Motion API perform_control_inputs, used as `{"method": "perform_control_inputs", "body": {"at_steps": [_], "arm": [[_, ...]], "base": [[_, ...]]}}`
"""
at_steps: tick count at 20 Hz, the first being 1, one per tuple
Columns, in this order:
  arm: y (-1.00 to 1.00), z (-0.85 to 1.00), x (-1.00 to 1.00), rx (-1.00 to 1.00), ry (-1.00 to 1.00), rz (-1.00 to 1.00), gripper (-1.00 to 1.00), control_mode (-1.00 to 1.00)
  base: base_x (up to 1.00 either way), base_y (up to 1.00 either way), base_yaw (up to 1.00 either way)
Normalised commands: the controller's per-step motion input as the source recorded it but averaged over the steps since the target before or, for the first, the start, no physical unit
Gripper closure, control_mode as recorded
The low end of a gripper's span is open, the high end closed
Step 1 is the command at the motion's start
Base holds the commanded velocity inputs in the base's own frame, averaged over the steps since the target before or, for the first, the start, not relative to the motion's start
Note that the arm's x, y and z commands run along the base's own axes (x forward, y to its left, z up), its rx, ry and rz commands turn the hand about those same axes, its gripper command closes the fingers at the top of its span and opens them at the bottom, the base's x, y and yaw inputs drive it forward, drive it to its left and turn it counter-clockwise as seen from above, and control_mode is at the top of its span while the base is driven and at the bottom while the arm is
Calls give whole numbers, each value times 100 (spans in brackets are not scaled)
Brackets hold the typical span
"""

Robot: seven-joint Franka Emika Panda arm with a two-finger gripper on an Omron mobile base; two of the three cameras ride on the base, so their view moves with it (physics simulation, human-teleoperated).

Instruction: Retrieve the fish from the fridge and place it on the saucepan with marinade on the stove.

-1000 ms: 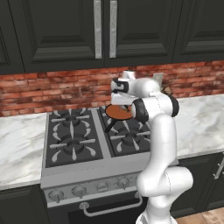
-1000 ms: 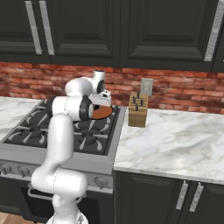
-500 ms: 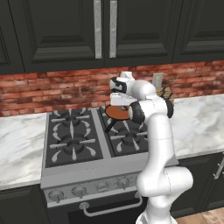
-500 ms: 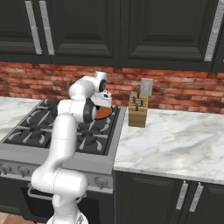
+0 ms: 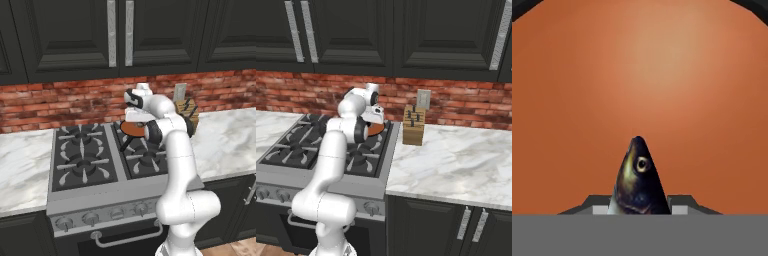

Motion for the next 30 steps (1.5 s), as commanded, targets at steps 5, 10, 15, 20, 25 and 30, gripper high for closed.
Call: {"method": "perform_control_inputs", "body": {"at_steps": [5,10,15,20,25,30], "arm": [[0,-11,2,0,0,0,100,-100],[0,-2,0,0,0,0,100,-100],[0,0,0,0,0,0,100,-100],[0,0,0,0,0,0,-100,-100],[0,0,0,0,0,0,-100,-100],[0,0,0,0,0,0,-100,-100]], "base": [[0,0,0],[0,0,0],[0,0,0],[0,0,0],[0,0,0],[0,0,0]]}}
